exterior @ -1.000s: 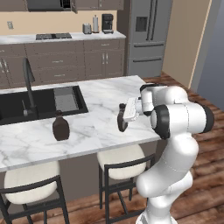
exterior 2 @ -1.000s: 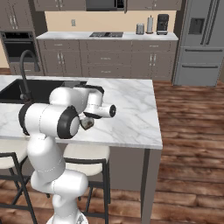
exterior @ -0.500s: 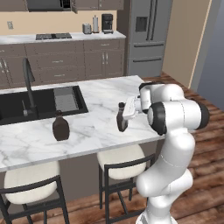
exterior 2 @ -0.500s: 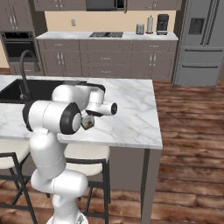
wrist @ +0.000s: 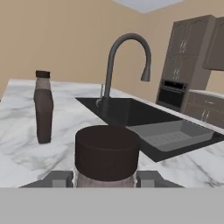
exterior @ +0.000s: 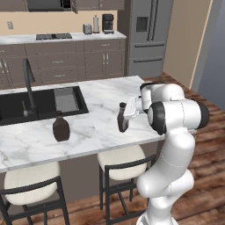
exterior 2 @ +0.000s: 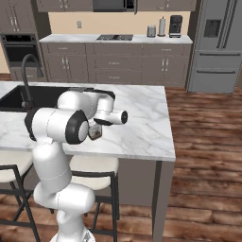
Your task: The dining table condiment station is running low on syrup bottle. Refill the condiment station by opening the cabinet and taking the syrup bottle from the cabinet and placing it on the dining table.
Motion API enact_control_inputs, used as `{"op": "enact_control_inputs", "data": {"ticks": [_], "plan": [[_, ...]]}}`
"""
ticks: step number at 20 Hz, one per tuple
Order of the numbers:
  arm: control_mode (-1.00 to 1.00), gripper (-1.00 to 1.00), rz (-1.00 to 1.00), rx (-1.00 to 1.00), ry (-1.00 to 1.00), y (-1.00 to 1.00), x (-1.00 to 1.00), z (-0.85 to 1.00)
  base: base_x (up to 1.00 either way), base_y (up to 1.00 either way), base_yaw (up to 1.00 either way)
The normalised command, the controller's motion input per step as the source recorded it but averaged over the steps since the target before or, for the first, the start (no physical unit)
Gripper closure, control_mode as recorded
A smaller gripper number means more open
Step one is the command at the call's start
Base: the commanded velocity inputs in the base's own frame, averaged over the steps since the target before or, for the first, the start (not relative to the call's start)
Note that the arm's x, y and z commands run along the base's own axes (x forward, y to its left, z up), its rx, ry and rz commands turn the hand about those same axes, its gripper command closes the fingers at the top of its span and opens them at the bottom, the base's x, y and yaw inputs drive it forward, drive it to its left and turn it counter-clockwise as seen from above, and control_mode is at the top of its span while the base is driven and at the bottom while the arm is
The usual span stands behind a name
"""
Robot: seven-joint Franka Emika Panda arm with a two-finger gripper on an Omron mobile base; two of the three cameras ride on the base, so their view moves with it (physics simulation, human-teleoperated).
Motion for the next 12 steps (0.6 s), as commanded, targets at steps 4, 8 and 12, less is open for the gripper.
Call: {"op": "enact_control_inputs", "data": {"ticks": [4, 8, 12], "plan": [[-1.0, 1.0, 0.0, 0.0, 0.0, 0.0, -0.01, -0.19, 0.0, 0.0, 0.0], [-1.0, -1.0, 0.0, 0.0, 0.0, 0.0, 0.0, -0.09, 0.0, 0.0, 0.0], [-1.0, -1.0, 0.0, 0.0, 0.0, -0.01, -0.05, -0.01, 0.0, 0.0, 0.0]]}}
